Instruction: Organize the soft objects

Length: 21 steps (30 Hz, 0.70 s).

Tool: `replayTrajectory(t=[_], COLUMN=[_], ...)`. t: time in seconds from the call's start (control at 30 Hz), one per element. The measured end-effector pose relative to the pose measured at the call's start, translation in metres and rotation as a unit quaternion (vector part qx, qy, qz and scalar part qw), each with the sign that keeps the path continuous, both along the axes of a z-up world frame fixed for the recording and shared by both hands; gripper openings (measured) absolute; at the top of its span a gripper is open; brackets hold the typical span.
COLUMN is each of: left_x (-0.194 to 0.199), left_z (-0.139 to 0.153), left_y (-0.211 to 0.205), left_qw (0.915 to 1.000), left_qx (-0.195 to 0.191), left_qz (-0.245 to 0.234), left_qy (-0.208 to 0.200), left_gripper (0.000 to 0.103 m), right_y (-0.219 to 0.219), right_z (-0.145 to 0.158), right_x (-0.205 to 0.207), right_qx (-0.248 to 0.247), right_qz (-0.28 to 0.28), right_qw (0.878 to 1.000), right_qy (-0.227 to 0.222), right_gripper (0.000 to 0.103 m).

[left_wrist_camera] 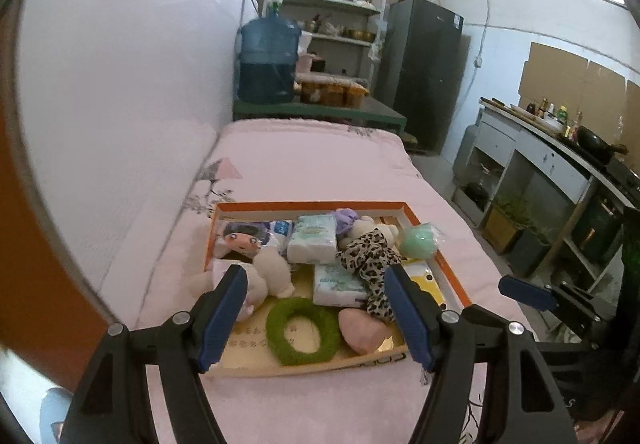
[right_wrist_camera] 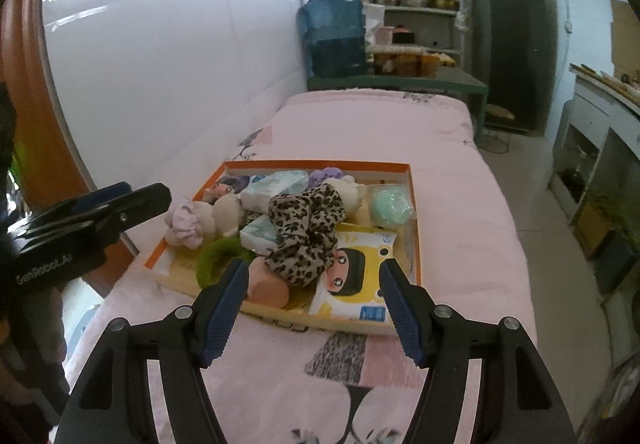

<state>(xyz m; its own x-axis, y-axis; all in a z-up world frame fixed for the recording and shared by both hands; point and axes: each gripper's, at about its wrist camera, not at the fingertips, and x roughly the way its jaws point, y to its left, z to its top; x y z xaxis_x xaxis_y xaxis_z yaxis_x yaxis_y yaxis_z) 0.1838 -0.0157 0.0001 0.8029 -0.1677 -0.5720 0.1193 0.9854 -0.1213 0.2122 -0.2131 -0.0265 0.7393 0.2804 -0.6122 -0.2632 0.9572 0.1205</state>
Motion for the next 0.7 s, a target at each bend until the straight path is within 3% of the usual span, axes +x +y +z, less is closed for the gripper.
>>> replayTrajectory(t=[0.37, 0.7], left_x=[-0.06, -0.109], left_z=[0.013, 0.019], left_y=[0.002, 0.009], left_qw=[0.9991, 0.9996], left_qx=[0.011, -0.018], left_qz=[0.04, 0.02], left_qy=[-0.003, -0.004], left_gripper=[0.071, 0.07], right_y=[0.01, 0.018], right_z=[0.016, 0.033], right_x=[-0.065, -0.128], right_qx=[0.01, -0.003], right_qz=[-0.038, -0.094], right_qw=[0.999, 0.994], right_qy=[-0.031, -0.054], right_gripper=[0.069, 0.07])
